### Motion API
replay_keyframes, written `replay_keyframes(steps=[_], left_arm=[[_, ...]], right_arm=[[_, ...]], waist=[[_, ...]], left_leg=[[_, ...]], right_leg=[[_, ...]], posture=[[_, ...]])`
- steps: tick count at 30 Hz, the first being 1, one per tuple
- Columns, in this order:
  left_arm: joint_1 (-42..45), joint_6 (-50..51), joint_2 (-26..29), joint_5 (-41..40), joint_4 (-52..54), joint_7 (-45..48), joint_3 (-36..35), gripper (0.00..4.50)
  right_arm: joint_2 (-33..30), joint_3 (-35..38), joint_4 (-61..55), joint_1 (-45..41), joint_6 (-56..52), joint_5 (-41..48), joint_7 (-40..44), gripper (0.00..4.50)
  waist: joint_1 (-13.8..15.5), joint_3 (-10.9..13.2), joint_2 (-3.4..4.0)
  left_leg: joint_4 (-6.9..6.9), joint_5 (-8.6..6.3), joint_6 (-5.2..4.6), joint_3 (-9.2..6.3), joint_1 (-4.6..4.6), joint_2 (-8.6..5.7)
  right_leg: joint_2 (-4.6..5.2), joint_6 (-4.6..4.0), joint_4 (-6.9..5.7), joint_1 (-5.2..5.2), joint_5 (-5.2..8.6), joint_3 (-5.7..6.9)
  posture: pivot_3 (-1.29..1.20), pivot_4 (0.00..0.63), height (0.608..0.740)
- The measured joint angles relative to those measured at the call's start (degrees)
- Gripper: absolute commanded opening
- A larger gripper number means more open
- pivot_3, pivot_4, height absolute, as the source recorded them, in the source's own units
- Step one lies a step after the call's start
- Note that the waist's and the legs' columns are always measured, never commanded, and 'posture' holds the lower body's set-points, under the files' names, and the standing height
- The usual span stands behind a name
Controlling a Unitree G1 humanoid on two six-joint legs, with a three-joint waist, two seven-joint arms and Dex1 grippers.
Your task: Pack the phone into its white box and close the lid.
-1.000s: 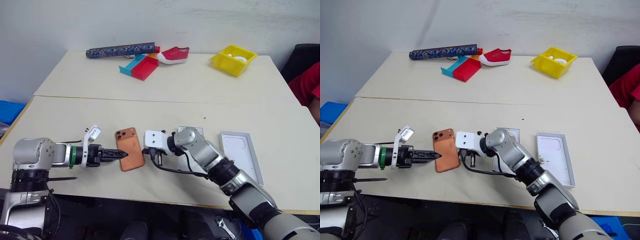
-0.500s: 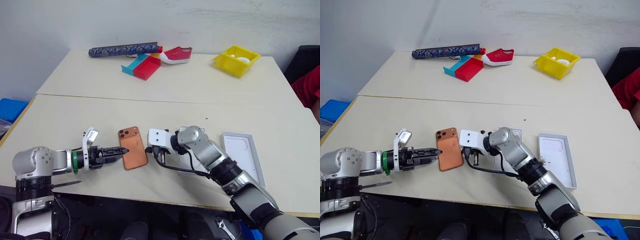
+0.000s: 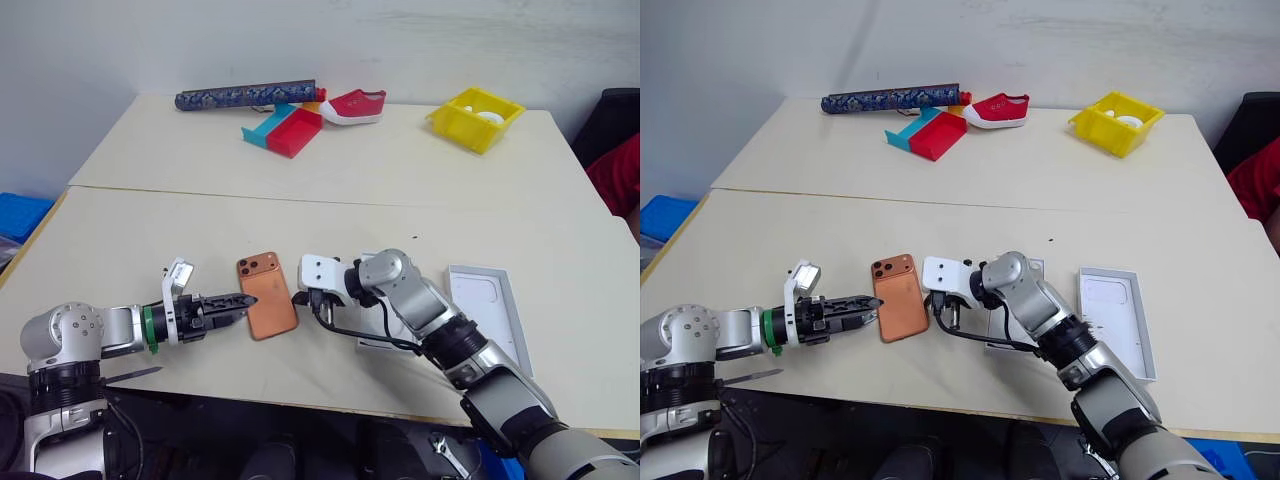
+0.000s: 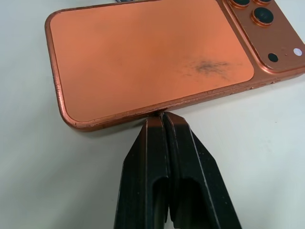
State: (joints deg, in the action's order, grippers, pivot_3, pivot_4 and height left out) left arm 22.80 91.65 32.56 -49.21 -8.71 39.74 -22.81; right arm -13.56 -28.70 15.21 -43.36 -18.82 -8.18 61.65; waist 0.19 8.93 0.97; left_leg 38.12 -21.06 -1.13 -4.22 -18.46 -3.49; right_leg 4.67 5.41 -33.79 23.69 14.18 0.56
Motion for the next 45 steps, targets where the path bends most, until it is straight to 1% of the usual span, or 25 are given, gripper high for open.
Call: replay_keyframes(steps=[6,14,16,20,24,26,29,31,33,35,37,38,42,45], left_arm=[[-0.1,0.2,-0.2,-3.1,-0.7,-2.3,-0.8,4.5],[0.5,0.4,0.7,-4.1,-0.8,-4.4,-0.1,4.5],[1.1,0.6,2.5,-4.4,-0.7,-5.0,1.2,4.5],[-0.1,0.6,10.4,-6.9,1.5,-3.6,5.0,4.5],[-2.0,0.7,17.8,-7.1,1.9,-1.3,6.2,4.5],[-2.6,0.7,20.2,-6.3,1.5,-0.6,6.2,4.5],[-2.2,0.8,21.3,-5.2,1.0,-0.4,6.2,4.5],[-0.9,0.8,20.3,-4.4,0.9,-1.1,6.2,4.5],[0.5,0.8,17.5,-4.1,1.1,-2.8,6.4,4.5],[2.0,0.7,13.4,-3.3,1.8,-5.8,5.7,4.5],[3.3,0.5,7.3,-2.7,4.3,-11.0,4.4,4.5],[3.4,0.4,5.9,-2.8,5.1,-13.1,3.6,4.5],[2.0,-0.7,2.5,-4.7,9.1,-19.1,3.2,4.5],[1.1,-1.6,1.3,-5.9,10.5,-21.6,3.1,4.5]], right_arm=[[0.0,0.7,0.0,0.0,0.1,-0.4,0.0,0.05],[0.1,1.0,0.7,0.0,1.3,-0.7,-0.1,0.05],[0.5,0.9,0.9,-0.1,1.5,-1.0,-0.1,0.05],[2.0,-0.4,1.3,-0.5,3.6,-1.1,-0.2,0.05],[2.7,-0.8,2.8,-0.8,5.8,-1.0,-0.5,0.05],[2.7,-0.8,3.2,-0.9,6.5,-1.0,-0.5,0.05],[2.8,-0.8,3.9,-1.1,7.3,-1.0,-0.7,0.05],[3.1,-0.7,4.7,-1.3,7.7,-1.0,-0.8,0.05],[3.4,-0.7,5.3,-1.6,7.9,-1.0,-1.0,0.05],[3.4,-0.7,5.6,-1.7,8.1,-1.1,-1.1,0.05],[3.2,-0.7,5.9,-1.8,8.2,-1.6,-1.1,0.05],[3.2,-0.7,6.0,-1.9,8.2,-1.7,-1.1,0.05],[3.1,-0.3,6.4,-1.9,7.1,-1.9,-1.0,0.05],[3.1,0.1,6.4,-1.7,5.7,-1.6,-0.6,0.05]], waist=[[-0.2,0.2,-0.27],[-0.3,0.2,-0.32],[-0.5,0.2,-0.33],[-2.0,0.3,-0.65],[-2.9,0.3,-0.79],[-2.9,0.2,-0.82],[-2.8,0.2,-0.88],[-2.7,0.2,-1.01],[-2.5,0.2,-1.11],[-2.3,0.2,-1.12],[-1.7,0.2,-1.12],[-1.6,0.1,-1.15],[-1.2,0.0,-1.01],[-0.9,0.0,-0.97]], left_leg=[[-0.01,0.01,0.11,0.0,-0.05,0.11],[-0.05,0.04,0.23,0.0,-0.05,0.18],[-0.06,0.05,0.28,0.01,-0.04,0.21],[-0.21,0.05,0.52,0.02,-0.08,0.37],[-0.54,0.14,0.68,0.02,-0.28,0.35],[-0.67,0.23,0.71,0.01,-0.31,0.35],[-0.68,0.29,0.69,0.01,-0.31,0.33],[-0.69,0.35,0.73,0.01,-0.3,0.33],[-0.69,0.41,0.78,0.02,-0.26,0.33],[-0.74,0.49,0.82,0.04,-0.17,0.29],[-0.77,0.54,0.88,0.05,-0.01,0.27],[-0.78,0.59,0.94,0.03,0.03,0.27],[-0.78,0.65,1.08,0.01,0.23,0.21],[-0.8,0.62,1.12,-0.04,0.49,0.2]], right_leg=[[0.0,0.0,0.02,0.04,0.0,0.01],[-0.03,0.0,0.04,0.06,0.0,0.04],[-0.05,0.01,0.04,0.07,0.01,0.03],[-0.19,-0.04,-0.05,0.3,0.11,-0.01],[-0.28,-0.2,-0.17,0.92,0.2,-0.04],[-0.27,-0.24,-0.14,0.96,0.22,-0.02],[-0.24,-0.24,-0.11,0.92,0.22,-0.03],[-0.23,-0.24,-0.09,0.9,0.22,-0.02],[-0.23,-0.24,-0.09,0.85,0.22,-0.03],[-0.19,-0.24,-0.08,0.82,0.22,-0.05],[-0.17,-0.24,-0.07,0.71,0.22,-0.05],[-0.17,-0.24,-0.08,0.68,0.22,-0.06],[-0.09,-0.23,-0.11,0.45,0.22,-0.07],[-0.09,-0.22,-0.05,0.19,0.22,-0.05]], posture=[[0.0,0.15,0.74],[0.0,0.15,0.74],[0.0,0.15,0.74],[0.0,0.15,0.74],[0.0,0.15,0.74],[0.0,0.15,0.74],[0.0,0.15,0.74],[0.0,0.15,0.74],[0.0,0.15,0.74],[0.0,0.15,0.74],[0.0,0.15,0.74],[0.0,0.15,0.74],[0.0,0.15,0.74],[0.0,0.15,0.74]])
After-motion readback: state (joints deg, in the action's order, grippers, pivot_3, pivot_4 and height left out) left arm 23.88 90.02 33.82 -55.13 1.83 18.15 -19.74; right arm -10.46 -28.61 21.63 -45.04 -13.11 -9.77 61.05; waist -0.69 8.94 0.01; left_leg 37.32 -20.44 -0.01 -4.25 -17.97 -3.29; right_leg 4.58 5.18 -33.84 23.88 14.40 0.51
